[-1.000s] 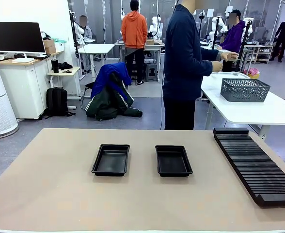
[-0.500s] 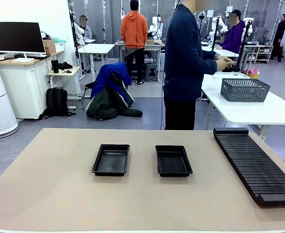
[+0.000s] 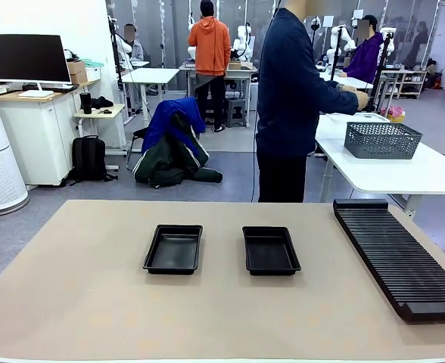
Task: Inspect and transfer BCBs to ESD trays.
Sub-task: Pick up the Blank PCB from the PCB Rack and place it in the left ESD tray.
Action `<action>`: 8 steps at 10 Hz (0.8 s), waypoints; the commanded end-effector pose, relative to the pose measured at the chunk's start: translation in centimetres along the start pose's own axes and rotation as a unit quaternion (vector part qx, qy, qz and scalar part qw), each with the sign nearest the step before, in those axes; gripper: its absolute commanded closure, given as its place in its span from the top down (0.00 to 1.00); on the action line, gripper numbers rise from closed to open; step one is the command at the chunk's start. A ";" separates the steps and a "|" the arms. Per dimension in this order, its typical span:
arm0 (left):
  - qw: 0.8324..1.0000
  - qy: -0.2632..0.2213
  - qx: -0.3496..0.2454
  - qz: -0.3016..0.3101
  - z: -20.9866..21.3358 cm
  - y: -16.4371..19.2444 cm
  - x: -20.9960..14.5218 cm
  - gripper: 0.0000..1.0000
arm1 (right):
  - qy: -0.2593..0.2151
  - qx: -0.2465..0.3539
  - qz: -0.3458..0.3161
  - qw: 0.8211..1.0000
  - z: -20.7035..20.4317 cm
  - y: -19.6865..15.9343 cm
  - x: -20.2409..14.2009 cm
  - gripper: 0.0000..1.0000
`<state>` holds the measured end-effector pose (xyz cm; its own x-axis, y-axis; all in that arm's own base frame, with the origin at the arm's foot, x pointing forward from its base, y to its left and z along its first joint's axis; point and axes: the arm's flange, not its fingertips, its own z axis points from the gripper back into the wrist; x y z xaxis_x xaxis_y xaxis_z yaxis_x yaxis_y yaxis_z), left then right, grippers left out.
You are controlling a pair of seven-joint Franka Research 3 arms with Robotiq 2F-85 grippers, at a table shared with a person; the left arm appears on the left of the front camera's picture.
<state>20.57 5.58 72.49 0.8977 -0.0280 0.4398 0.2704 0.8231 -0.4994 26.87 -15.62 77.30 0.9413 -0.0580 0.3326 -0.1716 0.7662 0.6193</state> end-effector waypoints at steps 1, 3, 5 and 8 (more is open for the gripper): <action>1.000 -0.006 0.013 0.026 0.7 -0.6 -0.5 1.00 | -0.001 0.000 0.005 1.000 0.1 0.4 -0.2 1.00; 0.998 -0.018 0.030 0.045 1.9 -1.1 -0.4 1.00 | -0.001 0.000 0.005 1.000 0.1 0.4 -0.2 1.00; 0.998 -0.006 0.036 0.045 2.7 -1.6 -0.3 1.00 | -0.001 0.000 0.005 1.000 0.1 0.4 -0.2 1.00; 0.997 -0.006 0.051 0.049 3.1 -1.6 0.4 1.00 | -0.001 0.000 0.005 1.000 0.1 0.4 -0.2 1.00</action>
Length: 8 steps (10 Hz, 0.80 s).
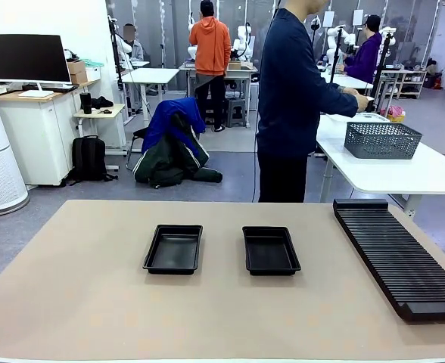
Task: Inspect and transfer BCBs to ESD trays.
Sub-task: Pick up the Blank PCB from the PCB Rack and place it in the left ESD tray.
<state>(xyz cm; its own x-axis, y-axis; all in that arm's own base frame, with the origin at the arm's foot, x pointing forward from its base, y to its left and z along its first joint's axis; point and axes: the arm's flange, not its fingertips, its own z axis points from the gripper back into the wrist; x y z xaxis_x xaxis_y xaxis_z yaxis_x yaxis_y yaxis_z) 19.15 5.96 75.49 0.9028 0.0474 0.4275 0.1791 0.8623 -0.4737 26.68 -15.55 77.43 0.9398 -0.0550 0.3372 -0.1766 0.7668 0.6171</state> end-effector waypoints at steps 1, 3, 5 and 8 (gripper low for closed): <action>1.000 0.010 0.016 0.015 0.1 -0.1 0.4 1.00 | 0.000 0.000 0.003 1.000 0.0 0.2 -0.1 1.00; 0.999 0.015 0.022 0.018 0.3 -0.2 0.5 1.00 | 0.000 0.000 0.003 1.000 0.0 0.2 -0.1 1.00; 0.999 0.025 0.027 0.025 0.9 -0.1 1.0 1.00 | 0.000 0.000 0.003 1.000 0.0 0.2 -0.1 1.00; 0.998 0.046 0.042 0.024 1.4 -0.3 2.3 1.00 | 0.000 0.000 0.003 1.000 0.0 0.2 -0.1 1.00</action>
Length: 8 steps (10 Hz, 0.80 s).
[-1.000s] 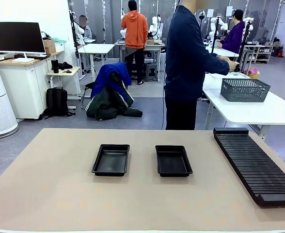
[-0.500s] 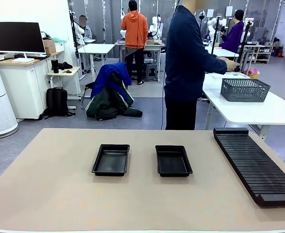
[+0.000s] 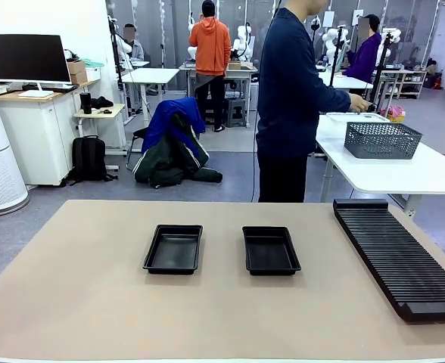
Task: Inspect and transfer BCBs to ESD trays.
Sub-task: Pick up the Blank PCB from the PCB Rack and place it in the left ESD tray.
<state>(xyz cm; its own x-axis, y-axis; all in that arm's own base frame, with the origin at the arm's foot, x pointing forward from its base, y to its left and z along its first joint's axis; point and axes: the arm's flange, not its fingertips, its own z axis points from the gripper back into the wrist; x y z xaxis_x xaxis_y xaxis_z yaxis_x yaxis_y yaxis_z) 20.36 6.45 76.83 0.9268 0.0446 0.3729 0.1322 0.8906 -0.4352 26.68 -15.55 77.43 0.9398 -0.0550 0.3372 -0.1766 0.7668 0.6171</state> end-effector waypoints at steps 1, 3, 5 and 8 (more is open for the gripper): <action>0.999 0.024 0.018 0.012 0.6 -0.3 0.9 1.00 | 0.000 0.000 0.003 1.000 0.0 0.2 -0.1 1.00; 0.999 0.033 0.027 0.015 0.7 -0.3 1.2 1.00 | 0.000 0.000 0.003 1.000 0.0 0.2 -0.1 1.00; 0.998 0.035 0.040 0.018 1.3 -0.7 1.7 1.00 | 0.000 0.000 0.003 1.000 0.0 0.2 -0.1 1.00; 0.997 0.031 0.066 0.008 2.4 -1.8 2.6 1.00 | 0.000 0.000 0.003 1.000 0.0 0.2 -0.1 1.00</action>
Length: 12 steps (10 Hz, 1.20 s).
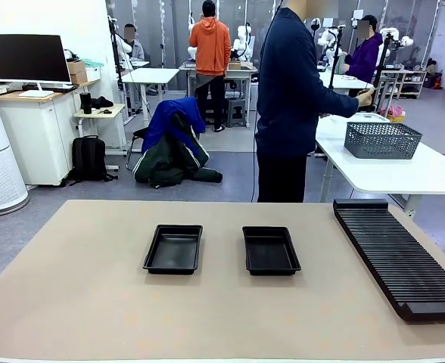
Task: Inspect and transfer BCBs to ESD trays.
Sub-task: Pick up the Blank PCB from the PCB Rack and place it in the left ESD tray.
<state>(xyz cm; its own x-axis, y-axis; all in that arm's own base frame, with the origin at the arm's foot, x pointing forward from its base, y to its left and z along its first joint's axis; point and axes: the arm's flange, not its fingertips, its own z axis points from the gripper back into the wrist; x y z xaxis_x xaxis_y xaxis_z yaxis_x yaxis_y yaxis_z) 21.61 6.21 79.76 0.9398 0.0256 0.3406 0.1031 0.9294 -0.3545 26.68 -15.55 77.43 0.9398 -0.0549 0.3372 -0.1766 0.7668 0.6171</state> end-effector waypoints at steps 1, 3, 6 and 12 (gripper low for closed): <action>1.000 0.009 0.026 0.005 0.8 -0.8 0.7 1.00 | 0.000 0.000 0.003 1.000 0.0 0.2 -0.1 1.00; 0.999 0.006 0.034 -0.004 1.0 -1.4 1.3 1.00 | 0.000 0.000 0.003 1.000 0.0 0.2 -0.1 1.00; 0.999 0.007 0.038 -0.012 1.2 -1.7 1.9 1.00 | 0.000 0.000 0.003 1.000 0.0 0.2 -0.1 1.00; 0.999 -0.002 0.028 -0.015 0.9 -1.6 2.0 1.00 | 0.000 0.000 0.003 1.000 0.0 0.2 -0.1 1.00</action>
<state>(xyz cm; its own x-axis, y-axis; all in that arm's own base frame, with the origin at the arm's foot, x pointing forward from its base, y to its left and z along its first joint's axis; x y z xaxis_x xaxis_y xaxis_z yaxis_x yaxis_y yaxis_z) 22.91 5.10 81.77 0.9365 -0.0030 0.3507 0.1133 0.9489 -0.2946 26.68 -15.55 77.43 0.9398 -0.0549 0.3372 -0.1767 0.7668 0.6171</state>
